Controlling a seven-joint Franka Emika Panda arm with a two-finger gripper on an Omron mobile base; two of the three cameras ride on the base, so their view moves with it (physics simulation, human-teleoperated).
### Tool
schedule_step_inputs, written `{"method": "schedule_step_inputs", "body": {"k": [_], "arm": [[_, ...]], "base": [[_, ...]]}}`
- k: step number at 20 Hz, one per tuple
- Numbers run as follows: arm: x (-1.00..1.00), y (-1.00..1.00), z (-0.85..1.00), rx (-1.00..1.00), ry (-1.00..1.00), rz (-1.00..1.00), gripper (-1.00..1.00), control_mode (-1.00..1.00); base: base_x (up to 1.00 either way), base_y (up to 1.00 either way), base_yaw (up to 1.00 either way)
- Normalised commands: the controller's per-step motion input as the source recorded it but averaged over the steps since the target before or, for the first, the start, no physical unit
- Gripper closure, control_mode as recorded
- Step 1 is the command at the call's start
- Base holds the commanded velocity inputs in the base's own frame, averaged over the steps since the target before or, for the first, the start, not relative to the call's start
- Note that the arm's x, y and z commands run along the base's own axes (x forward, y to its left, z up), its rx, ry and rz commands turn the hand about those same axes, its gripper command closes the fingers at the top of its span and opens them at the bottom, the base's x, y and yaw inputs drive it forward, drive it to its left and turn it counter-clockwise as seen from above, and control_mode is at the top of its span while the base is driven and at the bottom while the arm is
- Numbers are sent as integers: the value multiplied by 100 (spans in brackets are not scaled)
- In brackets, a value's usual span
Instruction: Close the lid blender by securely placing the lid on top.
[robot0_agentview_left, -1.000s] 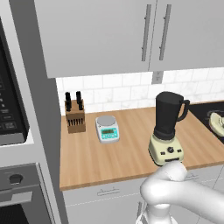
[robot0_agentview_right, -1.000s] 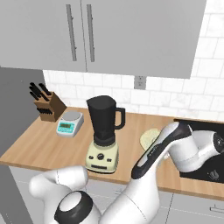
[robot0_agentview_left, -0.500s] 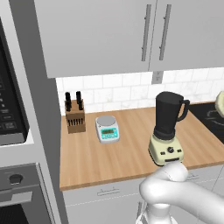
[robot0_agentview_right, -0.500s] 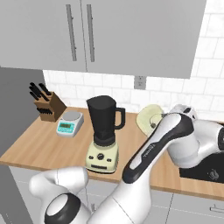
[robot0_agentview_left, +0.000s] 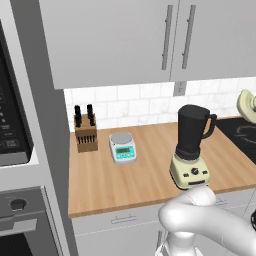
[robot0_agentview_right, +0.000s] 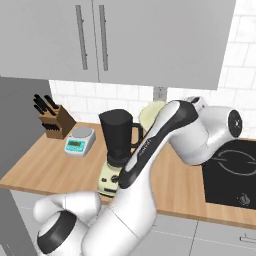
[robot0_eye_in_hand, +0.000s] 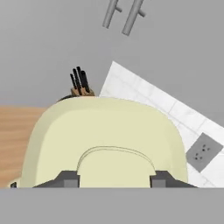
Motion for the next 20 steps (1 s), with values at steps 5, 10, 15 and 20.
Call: {"method": "schedule_step_inputs", "body": {"k": [5,10,15,20], "arm": [[9,72,13,-17,18,-4,100,-100],[20,76,47,-12,12,-9,100,-100],[30,70,16,-12,18,-9,100,-100],[16,51,-4,-5,7,0,100,-100]], "base": [[0,0,0],[0,0,0],[0,0,0],[0,0,0]]}}
